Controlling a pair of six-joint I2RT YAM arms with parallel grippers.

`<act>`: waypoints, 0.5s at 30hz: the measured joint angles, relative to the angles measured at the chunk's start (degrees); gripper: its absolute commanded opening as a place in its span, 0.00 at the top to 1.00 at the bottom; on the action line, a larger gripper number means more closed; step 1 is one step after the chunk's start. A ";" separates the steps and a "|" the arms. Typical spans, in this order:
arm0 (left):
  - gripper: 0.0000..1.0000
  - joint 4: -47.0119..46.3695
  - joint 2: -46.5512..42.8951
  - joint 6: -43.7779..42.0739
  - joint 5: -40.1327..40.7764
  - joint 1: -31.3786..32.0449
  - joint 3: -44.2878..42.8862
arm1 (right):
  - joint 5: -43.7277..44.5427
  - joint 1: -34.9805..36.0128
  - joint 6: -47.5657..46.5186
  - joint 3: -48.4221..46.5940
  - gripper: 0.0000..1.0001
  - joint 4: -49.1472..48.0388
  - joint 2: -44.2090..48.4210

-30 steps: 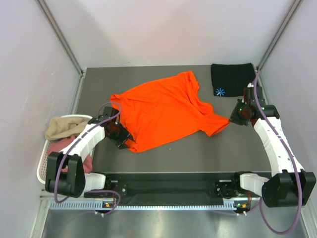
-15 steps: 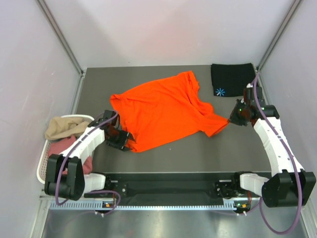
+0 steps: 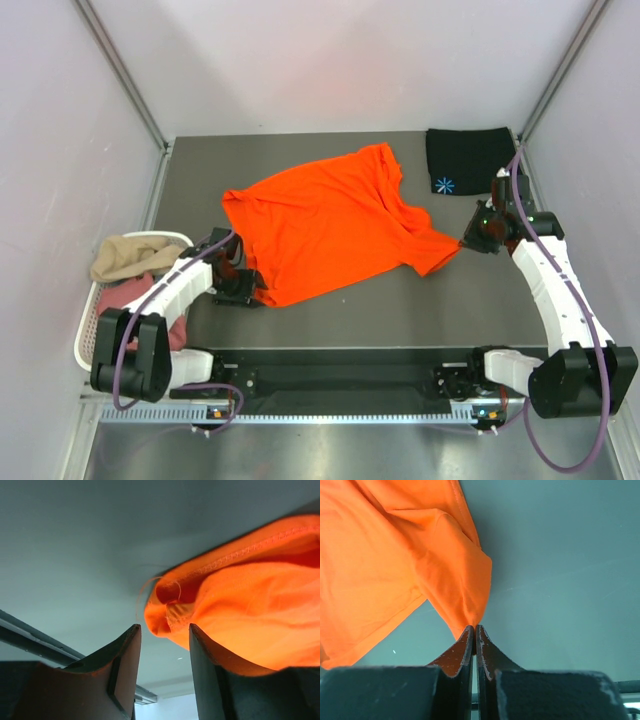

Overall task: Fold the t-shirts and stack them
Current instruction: Flatten the tshirt out

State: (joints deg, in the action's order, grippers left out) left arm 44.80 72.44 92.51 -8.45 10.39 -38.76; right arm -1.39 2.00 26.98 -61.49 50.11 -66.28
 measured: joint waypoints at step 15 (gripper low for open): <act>0.63 -2.95 4.98 1.27 0.59 0.00 -0.02 | 0.22 0.09 -0.76 -0.13 1.00 0.00 -0.90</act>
State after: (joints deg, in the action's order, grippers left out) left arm 41.85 77.43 93.78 -7.86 10.39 -38.79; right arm -1.17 2.09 26.22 -61.63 50.11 -67.18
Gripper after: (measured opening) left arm 0.375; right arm 0.009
